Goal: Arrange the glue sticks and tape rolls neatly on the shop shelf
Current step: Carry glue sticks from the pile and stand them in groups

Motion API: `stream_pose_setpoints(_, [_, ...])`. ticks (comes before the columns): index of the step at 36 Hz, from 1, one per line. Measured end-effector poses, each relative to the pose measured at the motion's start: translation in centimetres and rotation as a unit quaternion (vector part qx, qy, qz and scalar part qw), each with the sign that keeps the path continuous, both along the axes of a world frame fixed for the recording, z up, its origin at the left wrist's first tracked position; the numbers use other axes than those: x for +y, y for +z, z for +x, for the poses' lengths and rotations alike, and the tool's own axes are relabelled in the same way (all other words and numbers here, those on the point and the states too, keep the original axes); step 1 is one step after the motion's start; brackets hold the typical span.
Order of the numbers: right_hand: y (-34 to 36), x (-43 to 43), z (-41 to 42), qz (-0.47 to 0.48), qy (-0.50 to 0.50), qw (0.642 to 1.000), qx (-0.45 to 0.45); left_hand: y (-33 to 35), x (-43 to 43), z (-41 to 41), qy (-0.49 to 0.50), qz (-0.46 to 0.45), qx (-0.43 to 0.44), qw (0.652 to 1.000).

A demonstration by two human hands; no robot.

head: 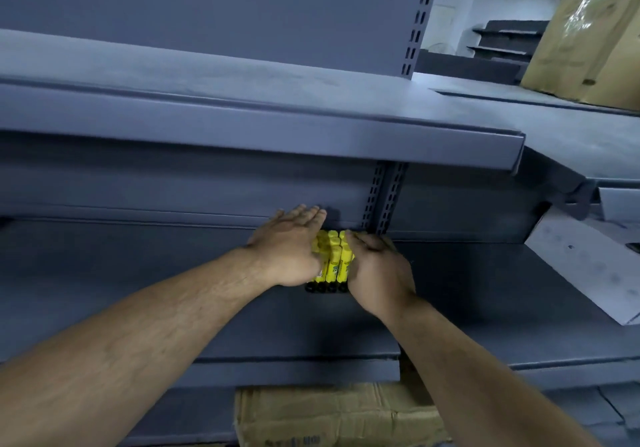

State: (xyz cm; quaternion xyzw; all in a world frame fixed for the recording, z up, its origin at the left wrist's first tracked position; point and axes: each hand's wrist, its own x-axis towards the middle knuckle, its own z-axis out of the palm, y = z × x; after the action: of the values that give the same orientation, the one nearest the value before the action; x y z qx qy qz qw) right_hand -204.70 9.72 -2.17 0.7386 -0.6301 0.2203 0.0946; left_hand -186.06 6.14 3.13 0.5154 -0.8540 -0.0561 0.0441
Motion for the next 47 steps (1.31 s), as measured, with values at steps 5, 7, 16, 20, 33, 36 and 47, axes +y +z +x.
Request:
stream_pose_setpoints(5, [0.8,-0.8,2.2,-0.076,0.083,0.993,-0.028,-0.5,1.6,1.7,0.047,0.006,0.001,0.999])
stream_pose_setpoints(7, [0.7,-1.0,3.4,-0.068,0.102,0.992,-0.024,-0.7,2.4,2.9,0.068,0.004,-0.006,0.998])
stream_pose_setpoints(16, [0.6,-0.4,13.1,0.007,0.157,0.987,-0.027,-1.3,6.5,12.7,0.152,-0.023,-0.037,0.987])
stream_pose_setpoints(20, [0.8,0.2,18.8,0.027,0.194,0.980,-0.016,-1.3,8.3,18.2,0.190,-0.026,-0.029,0.981])
stream_pose_setpoints(33, [1.9,5.6,47.2,0.052,0.313,0.948,0.013,-2.5,16.8,45.1,0.296,-0.046,-0.013,0.954])
stream_pose_setpoints(36, [2.1,6.7,54.4,0.064,0.346,0.936,0.012,-2.9,18.6,51.7,0.331,-0.053,-0.012,0.942])
stream_pose_setpoints(47, [1.0,7.5,76.5,0.100,0.461,0.881,0.034,-3.9,22.5,69.7,0.450,-0.060,0.010,0.891])
